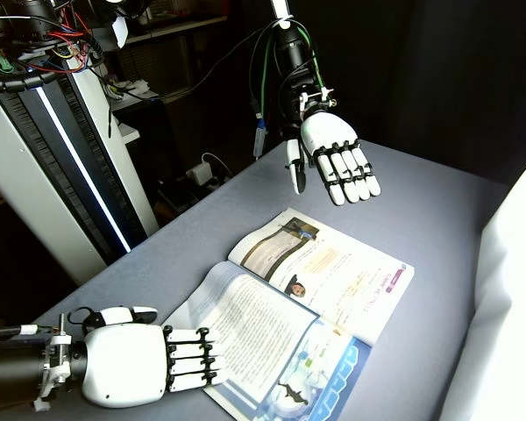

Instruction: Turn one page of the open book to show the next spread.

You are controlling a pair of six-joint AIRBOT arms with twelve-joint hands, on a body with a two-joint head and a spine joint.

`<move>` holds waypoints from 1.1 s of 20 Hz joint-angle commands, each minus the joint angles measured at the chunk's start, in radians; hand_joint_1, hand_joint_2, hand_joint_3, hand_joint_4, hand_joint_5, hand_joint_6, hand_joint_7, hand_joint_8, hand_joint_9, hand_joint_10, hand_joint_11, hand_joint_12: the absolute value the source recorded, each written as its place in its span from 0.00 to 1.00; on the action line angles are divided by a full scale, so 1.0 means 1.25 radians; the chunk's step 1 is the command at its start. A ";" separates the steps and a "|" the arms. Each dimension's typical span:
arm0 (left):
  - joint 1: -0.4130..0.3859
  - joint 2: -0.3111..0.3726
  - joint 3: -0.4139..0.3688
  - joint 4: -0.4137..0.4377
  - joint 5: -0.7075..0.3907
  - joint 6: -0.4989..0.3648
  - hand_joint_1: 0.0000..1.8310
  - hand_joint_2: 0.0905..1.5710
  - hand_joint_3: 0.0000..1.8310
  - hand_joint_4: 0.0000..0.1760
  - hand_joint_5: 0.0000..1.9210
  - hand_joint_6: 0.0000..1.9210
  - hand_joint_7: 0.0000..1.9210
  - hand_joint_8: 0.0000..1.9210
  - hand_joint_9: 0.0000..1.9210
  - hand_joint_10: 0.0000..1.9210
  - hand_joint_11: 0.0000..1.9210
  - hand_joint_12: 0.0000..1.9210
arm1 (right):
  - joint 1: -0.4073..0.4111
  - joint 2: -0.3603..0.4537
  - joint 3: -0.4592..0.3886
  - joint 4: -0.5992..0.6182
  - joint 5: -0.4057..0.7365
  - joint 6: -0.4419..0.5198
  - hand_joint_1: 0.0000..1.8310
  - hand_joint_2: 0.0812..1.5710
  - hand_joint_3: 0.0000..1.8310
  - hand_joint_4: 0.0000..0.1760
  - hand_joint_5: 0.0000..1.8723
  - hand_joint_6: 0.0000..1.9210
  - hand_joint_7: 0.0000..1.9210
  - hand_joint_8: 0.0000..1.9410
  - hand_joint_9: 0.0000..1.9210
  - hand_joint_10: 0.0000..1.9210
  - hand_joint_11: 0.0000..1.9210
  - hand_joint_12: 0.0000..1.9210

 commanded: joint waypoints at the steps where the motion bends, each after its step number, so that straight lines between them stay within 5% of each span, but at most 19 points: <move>1: 0.001 0.008 -0.002 -0.023 -0.106 0.000 0.18 0.88 0.00 0.00 0.00 0.00 0.00 0.00 0.00 0.00 0.00 0.00 | 0.000 -0.012 0.003 0.008 0.021 0.007 0.00 0.80 0.00 0.00 0.01 0.00 0.00 0.00 0.00 0.00 0.00 0.00; 10: 0.053 0.019 -0.017 -0.069 -0.148 0.011 0.20 0.87 0.00 0.00 0.02 0.01 0.00 0.00 0.00 0.00 0.00 0.00 | 0.002 -0.096 0.054 0.149 0.091 -0.087 0.00 0.80 0.00 0.00 0.00 0.00 0.00 0.00 0.00 0.00 0.00 0.00; 22: 0.134 0.022 -0.030 -0.132 -0.179 0.012 0.19 0.92 0.00 0.00 0.08 0.00 0.01 0.00 0.00 0.00 0.00 0.00 | 0.098 -0.226 0.120 0.271 0.200 -0.206 0.00 0.79 0.00 0.00 0.00 0.00 0.00 0.00 0.00 0.00 0.00 0.00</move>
